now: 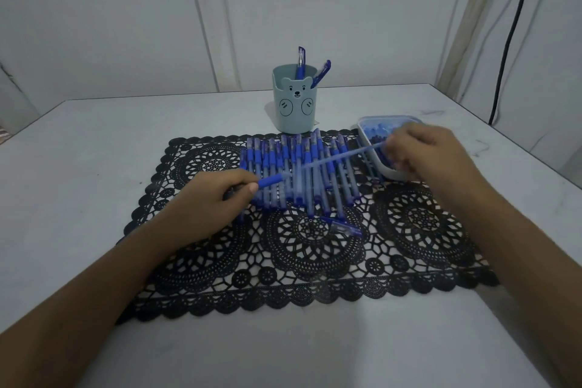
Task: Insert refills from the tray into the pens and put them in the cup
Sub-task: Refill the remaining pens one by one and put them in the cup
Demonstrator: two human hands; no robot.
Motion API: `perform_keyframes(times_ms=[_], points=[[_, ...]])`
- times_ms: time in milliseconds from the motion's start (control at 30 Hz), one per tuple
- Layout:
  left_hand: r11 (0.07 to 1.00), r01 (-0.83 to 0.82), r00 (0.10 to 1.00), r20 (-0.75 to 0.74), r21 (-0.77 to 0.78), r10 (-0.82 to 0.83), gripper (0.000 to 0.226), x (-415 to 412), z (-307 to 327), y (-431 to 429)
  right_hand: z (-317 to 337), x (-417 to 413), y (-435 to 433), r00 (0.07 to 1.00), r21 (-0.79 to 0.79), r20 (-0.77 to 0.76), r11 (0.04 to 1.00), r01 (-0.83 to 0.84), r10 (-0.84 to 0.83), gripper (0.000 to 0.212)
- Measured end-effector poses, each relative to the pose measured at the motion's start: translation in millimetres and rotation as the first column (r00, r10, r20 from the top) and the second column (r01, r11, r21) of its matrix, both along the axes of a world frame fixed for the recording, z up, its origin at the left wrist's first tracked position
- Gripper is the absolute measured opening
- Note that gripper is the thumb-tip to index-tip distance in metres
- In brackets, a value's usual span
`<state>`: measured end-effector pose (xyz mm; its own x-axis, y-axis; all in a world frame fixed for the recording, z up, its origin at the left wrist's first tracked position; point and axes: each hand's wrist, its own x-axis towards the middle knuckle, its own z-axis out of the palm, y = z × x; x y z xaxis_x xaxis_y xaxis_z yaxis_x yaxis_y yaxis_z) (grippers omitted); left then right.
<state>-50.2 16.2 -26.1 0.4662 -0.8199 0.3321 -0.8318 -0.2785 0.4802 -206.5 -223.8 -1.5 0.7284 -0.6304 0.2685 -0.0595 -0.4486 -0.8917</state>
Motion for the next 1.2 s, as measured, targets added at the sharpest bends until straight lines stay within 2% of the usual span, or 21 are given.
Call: perform_keyframes(times_ms=[67, 133, 267, 333, 400, 500, 567, 667, 733, 767, 867, 967, 1133, 1200], points=[[0.998, -0.062, 0.998, -0.003, 0.011, 0.062, 0.02, 4, -2, 1, -1, -1, -12, 0.97, -0.074, 0.076, 0.969, 0.237, -0.232, 0.018], [0.995, -0.101, 0.995, 0.019, -0.012, 0.101, 0.015, 4, -3, 1, -5, -2, -13, 0.93, -0.28, 0.098, 0.887, 0.367, -0.354, 0.013], [0.996, -0.071, 0.995, 0.066, -0.055, 0.074, 0.014, -2, -3, -2, -25, 5, -5, 0.946, -0.658, 0.039, 0.704, 0.267, -0.323, 0.011], [0.997, -0.048, 0.994, 0.091, -0.056, 0.053, 0.015, -5, -3, -3, -32, 8, -2, 0.951, -0.768, -0.022, 0.614, 0.182, -0.309, 0.014], [0.998, -0.045, 0.994, 0.102, -0.054, 0.05, 0.015, -7, -4, -4, -33, 8, 1, 0.94, -0.817, -0.141, 0.572, 0.067, -0.311, 0.02], [0.997, -0.042, 0.993, 0.105, -0.059, 0.048, 0.015, -7, -5, -4, -32, 6, 4, 0.917, -0.831, -0.238, 0.555, -0.021, -0.321, 0.038], [0.997, -0.044, 0.992, 0.113, -0.067, 0.051, 0.016, -7, -6, -5, -27, 6, 6, 0.935, -0.784, -0.203, 0.62, 0.024, -0.292, 0.044], [0.996, -0.036, 0.992, 0.119, -0.078, 0.045, 0.018, -7, -7, -6, -22, 8, -2, 0.952, -0.714, -0.107, 0.688, 0.127, -0.287, 0.035], [0.996, -0.013, 0.992, 0.12, -0.087, 0.024, 0.035, -8, -7, -6, -21, 10, -14, 0.931, -0.708, -0.105, 0.684, 0.176, -0.349, 0.028], [0.996, -0.007, 0.993, 0.118, -0.089, 0.018, 0.039, -8, -7, -6, -21, 10, -21, 0.91, -0.705, -0.137, 0.684, 0.188, -0.392, 0.026], [0.996, -0.011, 0.992, 0.126, -0.084, 0.022, 0.031, -7, -8, -6, -22, 15, -43, 0.789, -0.707, -0.324, 0.688, 0.165, -0.522, 0.026], [0.997, -0.008, 0.991, 0.135, -0.082, 0.019, 0.03, -7, -9, -7, -24, 21, -61, 0.695, -0.653, -0.464, 0.742, 0.151, -0.55, 0.026], [0.997, -0.008, 0.991, 0.132, -0.074, 0.017, 0.038, -6, -10, -8, -29, 32, -70, 0.713, -0.584, -0.508, 0.802, 0.128, -0.484, 0.019], [0.998, -0.012, 0.991, 0.134, -0.066, 0.021, 0.034, -6, -10, -9, -28, 33, -69, 0.711, -0.573, -0.519, 0.81, 0.123, -0.475, 0.018]])
